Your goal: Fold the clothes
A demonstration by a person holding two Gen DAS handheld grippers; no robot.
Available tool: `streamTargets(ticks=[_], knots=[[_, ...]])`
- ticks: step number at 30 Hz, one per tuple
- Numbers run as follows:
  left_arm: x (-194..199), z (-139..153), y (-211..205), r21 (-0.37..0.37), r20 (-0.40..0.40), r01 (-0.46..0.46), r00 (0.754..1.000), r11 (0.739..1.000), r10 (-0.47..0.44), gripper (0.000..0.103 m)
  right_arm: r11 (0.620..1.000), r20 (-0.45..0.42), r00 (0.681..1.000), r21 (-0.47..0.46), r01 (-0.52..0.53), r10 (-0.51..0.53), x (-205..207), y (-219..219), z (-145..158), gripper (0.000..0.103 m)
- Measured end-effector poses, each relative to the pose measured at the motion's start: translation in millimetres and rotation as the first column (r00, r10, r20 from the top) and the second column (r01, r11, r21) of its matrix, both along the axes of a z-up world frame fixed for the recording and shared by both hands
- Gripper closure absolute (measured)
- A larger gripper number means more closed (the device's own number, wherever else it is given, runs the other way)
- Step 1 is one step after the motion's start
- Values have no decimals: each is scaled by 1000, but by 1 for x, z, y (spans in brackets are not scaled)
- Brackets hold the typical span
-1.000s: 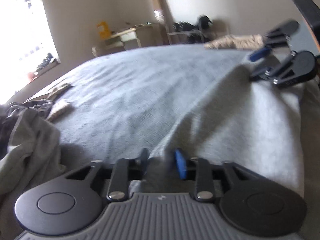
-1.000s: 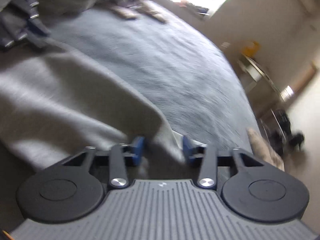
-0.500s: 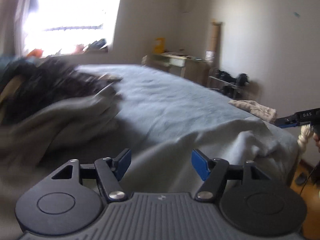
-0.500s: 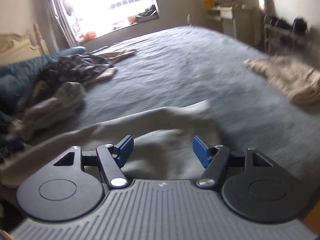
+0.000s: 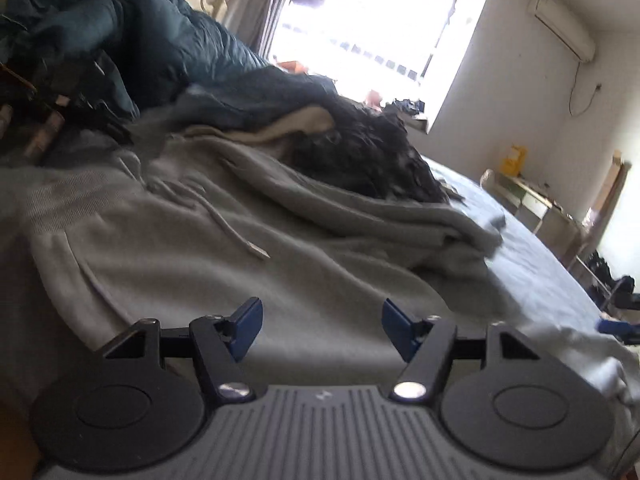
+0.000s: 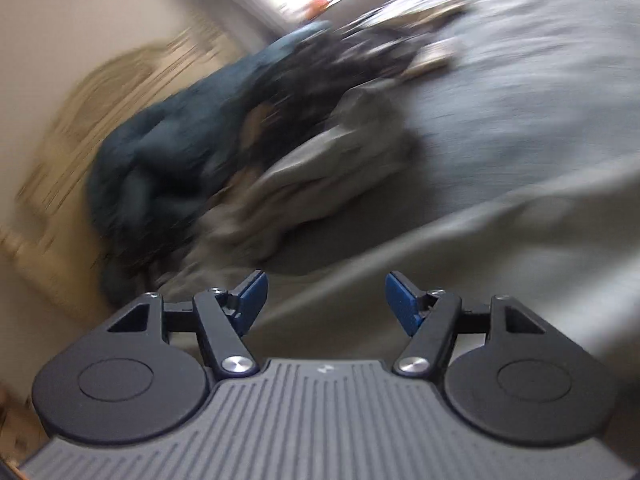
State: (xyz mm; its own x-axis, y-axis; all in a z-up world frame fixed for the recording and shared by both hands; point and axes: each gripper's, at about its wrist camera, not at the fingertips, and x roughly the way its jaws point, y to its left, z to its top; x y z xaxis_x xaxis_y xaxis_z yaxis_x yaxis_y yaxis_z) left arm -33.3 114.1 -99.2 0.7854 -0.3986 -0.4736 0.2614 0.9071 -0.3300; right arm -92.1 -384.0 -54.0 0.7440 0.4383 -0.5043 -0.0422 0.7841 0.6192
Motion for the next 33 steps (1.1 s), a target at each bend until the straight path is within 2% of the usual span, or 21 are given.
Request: streamTargets(ticks=[4,9,12,14,15,16,17,18,19,23,25,28,33], knots=[[13,-10,6,12,0,-28,1000,1000,28,36,968,-28,977,-136,-211,210,87,73,-13,36],[8,-29,15,45,27,-76,997,996,75,36,910,-83,931,-196,-365,355,179,145,-42,35],[7,-38,24,81,38,-104,994,991,101,36,876,-180,888,-168,-451,423,215,179,-64,34],[9,-44,29,93,46,-110,993,990,106,36,856,-217,871,-191,-481,441,223,196,-70,32],[10,-47,32,97,50,-112,993,989,108,36,844,-227,865,-211,-493,448,225,204,-71,35],[12,-49,34,95,56,-115,992,989,110,36,831,-220,865,-248,-498,452,223,209,-68,38],[15,-50,35,89,62,-117,992,989,112,36,818,-213,865,-283,-500,455,221,214,-65,55],[17,-52,36,84,68,-120,991,989,115,36,808,-205,866,-311,-500,457,220,219,-64,84],[19,-54,37,78,74,-123,990,989,117,36,799,-199,867,-336,-499,457,219,224,-63,93],[30,-59,42,59,98,-135,987,989,129,36,737,-129,882,-502,-453,453,215,248,-55,98],[38,-59,46,54,109,-146,984,988,139,37,723,-73,892,-559,-407,445,215,253,-47,98],[50,-59,52,52,126,-161,980,986,154,37,723,-20,912,-602,-339,410,223,249,-39,98],[58,-65,56,62,138,-161,979,985,152,37,748,-62,927,-572,-337,370,248,242,-68,96]])
